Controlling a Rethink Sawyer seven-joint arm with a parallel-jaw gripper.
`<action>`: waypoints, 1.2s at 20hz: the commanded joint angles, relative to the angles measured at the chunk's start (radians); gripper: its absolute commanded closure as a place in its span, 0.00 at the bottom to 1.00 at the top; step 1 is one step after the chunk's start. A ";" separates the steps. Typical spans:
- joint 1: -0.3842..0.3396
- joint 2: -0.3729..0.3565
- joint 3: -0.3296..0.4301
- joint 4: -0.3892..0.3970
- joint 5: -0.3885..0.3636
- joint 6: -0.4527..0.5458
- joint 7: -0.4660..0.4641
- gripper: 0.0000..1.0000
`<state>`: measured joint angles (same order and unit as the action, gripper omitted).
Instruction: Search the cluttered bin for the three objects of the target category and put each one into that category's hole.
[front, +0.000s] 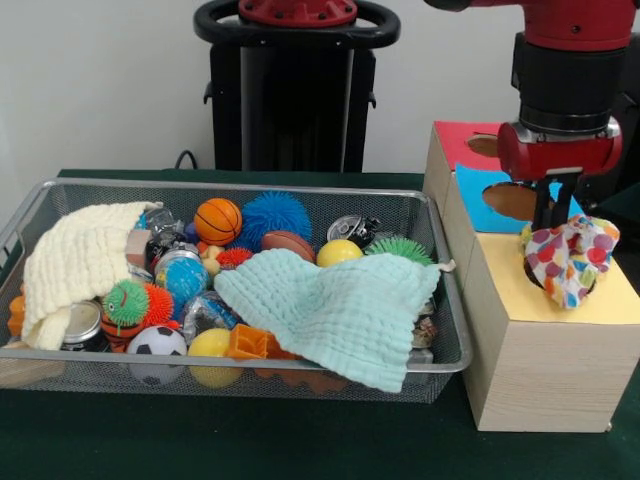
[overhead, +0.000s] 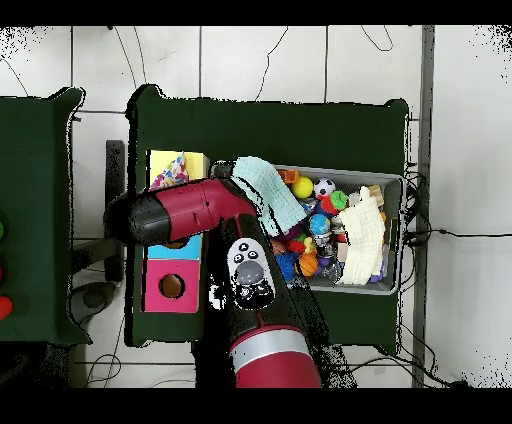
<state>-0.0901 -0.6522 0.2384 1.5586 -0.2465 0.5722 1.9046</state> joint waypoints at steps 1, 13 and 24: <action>-0.021 0.086 0.011 0.072 0.023 -0.073 0.134 1.00; -0.119 0.085 0.023 -0.055 0.013 -0.008 0.007 1.00; -0.093 0.158 0.008 -0.124 -0.040 -0.131 0.036 1.00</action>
<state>-0.1716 -0.5940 0.2397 1.4730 -0.2280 0.5235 1.9046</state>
